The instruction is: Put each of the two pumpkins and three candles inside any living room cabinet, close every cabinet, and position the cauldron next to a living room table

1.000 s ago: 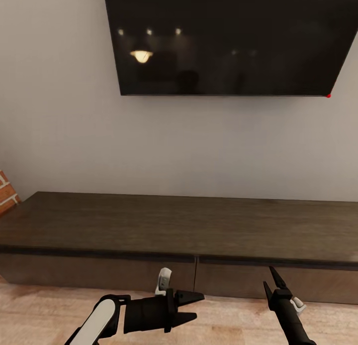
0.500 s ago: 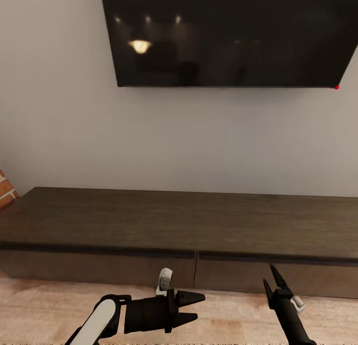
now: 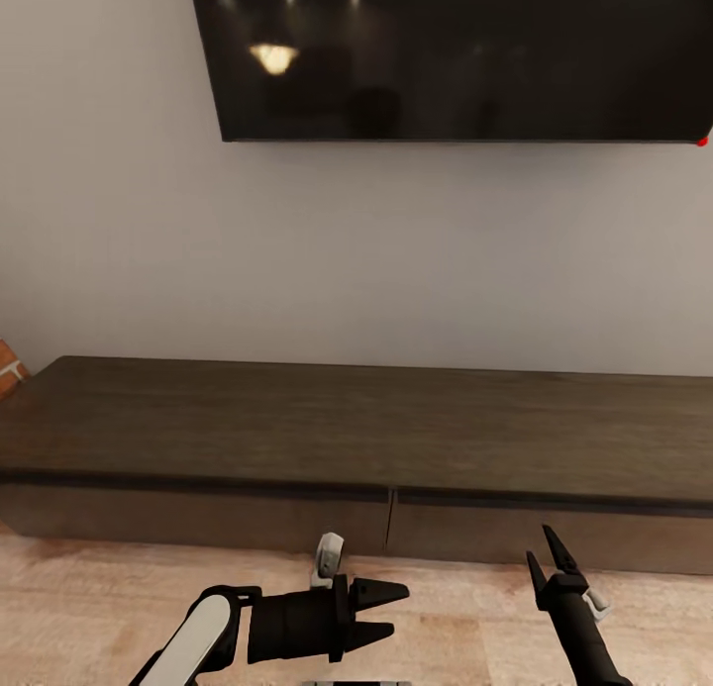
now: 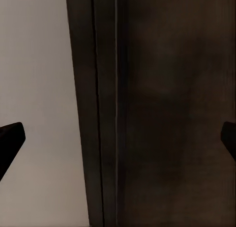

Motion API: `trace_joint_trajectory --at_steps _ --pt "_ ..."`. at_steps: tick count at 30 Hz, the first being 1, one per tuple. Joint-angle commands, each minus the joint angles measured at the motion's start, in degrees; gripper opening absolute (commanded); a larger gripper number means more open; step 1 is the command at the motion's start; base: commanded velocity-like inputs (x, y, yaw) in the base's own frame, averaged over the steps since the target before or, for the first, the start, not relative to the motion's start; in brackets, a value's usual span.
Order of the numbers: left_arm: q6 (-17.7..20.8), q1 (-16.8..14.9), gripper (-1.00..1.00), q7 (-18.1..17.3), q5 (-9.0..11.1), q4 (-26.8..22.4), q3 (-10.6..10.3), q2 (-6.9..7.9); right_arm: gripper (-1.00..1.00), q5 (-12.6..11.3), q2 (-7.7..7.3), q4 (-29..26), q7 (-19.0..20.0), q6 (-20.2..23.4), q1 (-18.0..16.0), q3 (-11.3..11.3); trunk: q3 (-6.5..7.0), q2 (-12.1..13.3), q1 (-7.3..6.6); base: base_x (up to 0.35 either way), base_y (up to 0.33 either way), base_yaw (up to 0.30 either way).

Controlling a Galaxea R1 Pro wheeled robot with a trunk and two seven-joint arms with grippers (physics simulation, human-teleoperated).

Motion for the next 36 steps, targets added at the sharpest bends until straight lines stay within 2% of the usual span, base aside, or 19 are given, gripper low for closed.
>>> trace_joint_trajectory --at_steps 1,13,36 --pt "0.05 -0.04 1.00 -0.28 -0.19 -0.05 -0.05 0.04 1.00 -0.60 0.00 0.02 0.16 0.57 -0.02 0.07 -0.27 -0.03 0.01 0.000 0.000 0.000" --pt "0.05 -0.04 1.00 -0.28 -0.19 -1.32 -0.02 0.04 1.00 -0.54 0.09 0.02 0.24 0.25 -0.02 0.41 -0.27 -0.03 0.01 0.003 0.001 0.000" --pt "0.06 -0.04 1.00 -0.28 -0.19 -1.38 -0.11 0.04 1.00 -0.73 0.10 0.02 0.34 0.49 -0.02 0.52 -0.27 -0.03 0.01 0.094 0.011 0.000"
